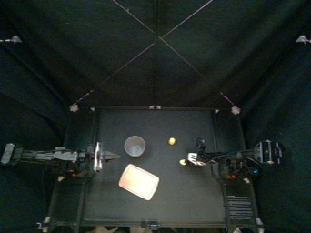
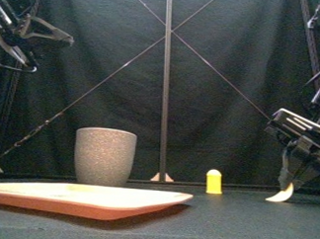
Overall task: Pick the chip then place it on the pink plate
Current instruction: Place chip on the pink plate
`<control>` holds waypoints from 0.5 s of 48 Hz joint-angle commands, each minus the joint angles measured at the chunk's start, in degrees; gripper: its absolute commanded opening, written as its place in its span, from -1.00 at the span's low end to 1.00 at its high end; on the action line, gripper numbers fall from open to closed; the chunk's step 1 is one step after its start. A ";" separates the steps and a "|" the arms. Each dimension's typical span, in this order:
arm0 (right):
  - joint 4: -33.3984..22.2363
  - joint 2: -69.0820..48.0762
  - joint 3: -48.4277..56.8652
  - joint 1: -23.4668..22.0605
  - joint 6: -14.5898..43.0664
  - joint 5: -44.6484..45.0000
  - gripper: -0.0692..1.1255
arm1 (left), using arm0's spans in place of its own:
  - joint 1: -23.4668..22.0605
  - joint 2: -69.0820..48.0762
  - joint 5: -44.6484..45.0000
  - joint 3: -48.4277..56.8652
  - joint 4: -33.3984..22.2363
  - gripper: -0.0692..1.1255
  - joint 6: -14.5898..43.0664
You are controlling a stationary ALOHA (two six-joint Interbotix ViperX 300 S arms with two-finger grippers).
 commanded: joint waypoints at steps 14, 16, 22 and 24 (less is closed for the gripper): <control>-6.94 1.05 -12.74 3.43 -0.70 -1.49 -0.26 | 0.18 0.00 -0.18 -0.62 0.09 -0.79 0.00; -8.17 2.29 -15.12 4.31 -0.70 -2.37 -0.26 | 0.26 0.00 -0.18 -0.62 0.09 -0.79 0.09; -12.39 7.65 -22.15 7.73 -0.70 -5.62 -0.26 | 0.35 0.00 -0.18 -0.53 0.09 -0.79 0.18; -13.62 10.02 -24.52 9.05 -0.70 -6.68 -0.26 | 0.44 0.00 -0.09 -0.62 0.09 -0.79 0.09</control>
